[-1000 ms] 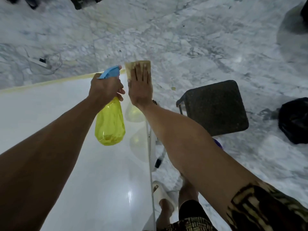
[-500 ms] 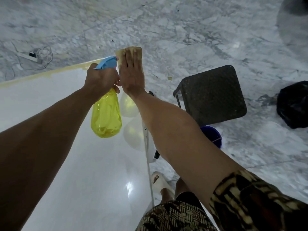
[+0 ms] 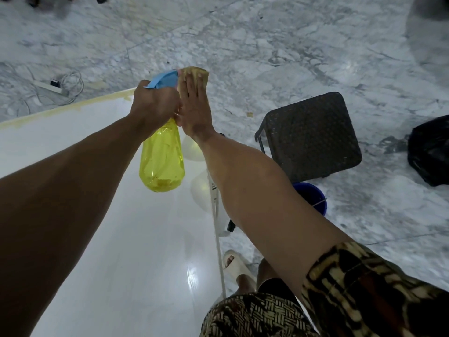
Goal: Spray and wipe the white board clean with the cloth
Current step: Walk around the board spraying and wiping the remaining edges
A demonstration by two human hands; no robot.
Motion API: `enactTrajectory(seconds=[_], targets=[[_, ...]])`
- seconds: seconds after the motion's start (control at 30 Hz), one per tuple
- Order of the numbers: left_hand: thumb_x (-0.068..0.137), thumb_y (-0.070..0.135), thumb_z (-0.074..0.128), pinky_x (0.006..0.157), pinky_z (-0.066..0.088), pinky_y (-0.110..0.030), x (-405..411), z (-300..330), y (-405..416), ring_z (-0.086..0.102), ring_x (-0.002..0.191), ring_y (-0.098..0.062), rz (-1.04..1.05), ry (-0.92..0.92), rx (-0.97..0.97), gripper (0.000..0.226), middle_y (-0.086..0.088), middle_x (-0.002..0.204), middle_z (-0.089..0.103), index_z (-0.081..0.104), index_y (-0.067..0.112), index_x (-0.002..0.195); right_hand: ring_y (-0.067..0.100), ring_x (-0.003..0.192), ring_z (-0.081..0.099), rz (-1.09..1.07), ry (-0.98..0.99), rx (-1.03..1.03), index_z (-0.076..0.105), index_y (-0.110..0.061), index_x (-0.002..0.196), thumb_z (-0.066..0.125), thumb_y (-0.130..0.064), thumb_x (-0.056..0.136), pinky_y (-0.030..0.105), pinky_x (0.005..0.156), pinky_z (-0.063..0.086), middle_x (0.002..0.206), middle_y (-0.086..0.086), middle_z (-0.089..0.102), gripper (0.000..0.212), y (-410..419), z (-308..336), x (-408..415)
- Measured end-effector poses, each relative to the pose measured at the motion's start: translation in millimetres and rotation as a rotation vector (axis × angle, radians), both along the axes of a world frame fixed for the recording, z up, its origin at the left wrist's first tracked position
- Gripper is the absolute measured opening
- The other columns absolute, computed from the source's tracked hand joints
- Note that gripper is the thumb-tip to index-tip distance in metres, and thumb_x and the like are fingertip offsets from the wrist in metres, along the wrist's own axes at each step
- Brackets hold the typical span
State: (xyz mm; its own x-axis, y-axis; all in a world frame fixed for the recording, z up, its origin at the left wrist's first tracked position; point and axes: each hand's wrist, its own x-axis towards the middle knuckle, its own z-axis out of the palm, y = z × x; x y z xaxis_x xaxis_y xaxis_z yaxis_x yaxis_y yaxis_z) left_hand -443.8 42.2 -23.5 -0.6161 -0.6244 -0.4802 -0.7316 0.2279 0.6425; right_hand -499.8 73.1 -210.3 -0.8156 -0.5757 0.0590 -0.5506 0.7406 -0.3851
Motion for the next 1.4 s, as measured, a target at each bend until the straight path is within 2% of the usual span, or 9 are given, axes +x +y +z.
enactTrajectory(seconds=[0.13,0.23,0.3,0.37,0.6,0.73,0.9,1.1,1.4], targets=[[0.070,0.007,0.051,0.050,0.057,-0.037,3,15,23,0.070,0.071,-0.041,-0.022,0.027,0.016,0.025,-0.020,0.075,0.066,0.067,0.020,0.084,0.041,0.150,0.014,-0.004,-0.002,-0.032,0.034,0.003,0.148,0.048,-0.036,0.099,0.054,0.122,0.006,0.160,0.021,0.022,0.065,2,-3,8],[0.079,0.003,0.052,0.042,0.053,-0.028,5,11,23,0.067,0.068,-0.038,-0.035,0.047,0.029,0.020,-0.018,0.073,0.063,0.066,0.016,0.086,0.043,0.150,0.011,0.009,-0.047,-0.050,0.034,0.001,0.149,0.050,-0.032,0.097,0.054,0.121,0.006,0.160,0.022,0.021,0.064,3,-4,17],[0.081,0.009,0.053,0.043,0.054,-0.028,7,10,23,0.068,0.064,-0.031,-0.045,0.054,0.033,0.032,-0.017,0.076,0.064,0.069,0.010,0.109,0.044,0.150,0.004,-0.020,-0.077,-0.064,0.024,-0.002,0.154,0.045,-0.032,0.100,0.055,0.122,-0.001,0.162,0.022,0.015,0.065,1,-11,23],[0.087,0.007,0.052,0.044,0.054,-0.027,10,10,24,0.069,0.065,-0.028,-0.053,0.066,0.051,0.041,-0.017,0.081,0.064,0.067,0.019,0.124,0.043,0.150,-0.001,-0.059,-0.131,-0.084,0.020,-0.006,0.155,0.040,-0.031,0.102,0.054,0.122,-0.007,0.162,0.023,0.010,0.062,2,-17,29],[0.087,-0.004,0.046,0.042,0.053,-0.028,31,9,38,0.062,0.063,-0.031,-0.030,0.105,0.124,0.047,-0.019,0.079,0.058,0.069,0.025,0.116,0.040,0.151,-0.002,-0.012,-0.109,-0.105,0.017,-0.007,0.156,0.006,-0.015,0.100,0.052,0.122,-0.010,0.163,0.022,0.006,0.058,32,-13,73],[0.092,-0.007,0.045,0.042,0.053,-0.027,48,7,42,0.067,0.055,-0.022,-0.030,0.094,0.112,0.047,-0.016,0.075,0.057,0.066,0.021,0.124,0.041,0.151,0.006,0.015,-0.141,-0.225,0.016,0.001,0.153,-0.012,-0.016,0.096,0.048,0.123,0.002,0.161,0.024,0.013,0.066,66,20,100],[0.097,-0.006,0.043,0.042,0.054,-0.026,71,5,45,0.067,0.048,-0.013,-0.056,0.073,0.096,0.045,-0.017,0.077,0.057,0.064,0.020,0.127,0.038,0.150,0.016,-0.088,-0.174,-0.279,0.026,0.004,0.150,0.009,-0.027,0.104,0.041,0.123,0.013,0.160,0.021,0.024,0.058,75,25,122],[0.096,-0.002,0.046,0.043,0.055,-0.027,98,11,54,0.069,0.051,-0.016,-0.071,0.069,0.075,0.046,-0.017,0.077,0.059,0.066,0.020,0.130,0.039,0.149,0.018,-0.118,-0.236,-0.333,0.028,0.006,0.149,0.009,-0.030,0.103,0.041,0.122,0.020,0.158,0.022,0.026,0.062,87,26,152],[0.081,0.007,0.053,0.048,0.057,-0.030,158,7,94,0.067,0.067,-0.031,-0.116,-0.004,0.080,0.053,-0.017,0.078,0.063,0.064,0.011,0.132,0.039,0.151,0.006,-0.061,-0.233,-0.287,0.015,0.003,0.153,-0.010,-0.024,0.091,0.037,0.125,0.004,0.162,0.021,0.013,0.072,123,38,206]])
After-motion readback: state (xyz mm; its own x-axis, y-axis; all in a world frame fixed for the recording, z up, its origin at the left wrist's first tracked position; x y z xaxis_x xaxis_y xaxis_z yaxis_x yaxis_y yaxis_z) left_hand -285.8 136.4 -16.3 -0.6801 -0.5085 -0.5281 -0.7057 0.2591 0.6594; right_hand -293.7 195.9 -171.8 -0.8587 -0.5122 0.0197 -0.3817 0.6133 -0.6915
